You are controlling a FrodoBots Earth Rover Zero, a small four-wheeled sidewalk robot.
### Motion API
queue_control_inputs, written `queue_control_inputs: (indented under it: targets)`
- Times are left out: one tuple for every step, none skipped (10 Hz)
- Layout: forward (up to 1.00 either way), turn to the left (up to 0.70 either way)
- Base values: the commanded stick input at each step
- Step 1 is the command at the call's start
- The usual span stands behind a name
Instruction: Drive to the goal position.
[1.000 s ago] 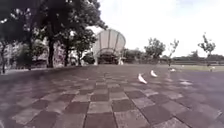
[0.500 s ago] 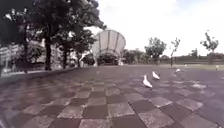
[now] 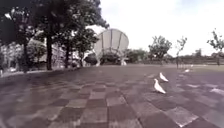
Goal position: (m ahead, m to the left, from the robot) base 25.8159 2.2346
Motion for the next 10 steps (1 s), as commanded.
queue_control_inputs:
  targets:
    - [1.00, 0.00]
    - [1.00, 0.17]
    - [1.00, 0.28]
    - [1.00, 0.32]
    - [1.00, 0.34]
    - [1.00, 0.34]
    - [1.00, 0.34]
    - [1.00, 0.34]
    - [1.00, 0.34]
    - [1.00, 0.32]
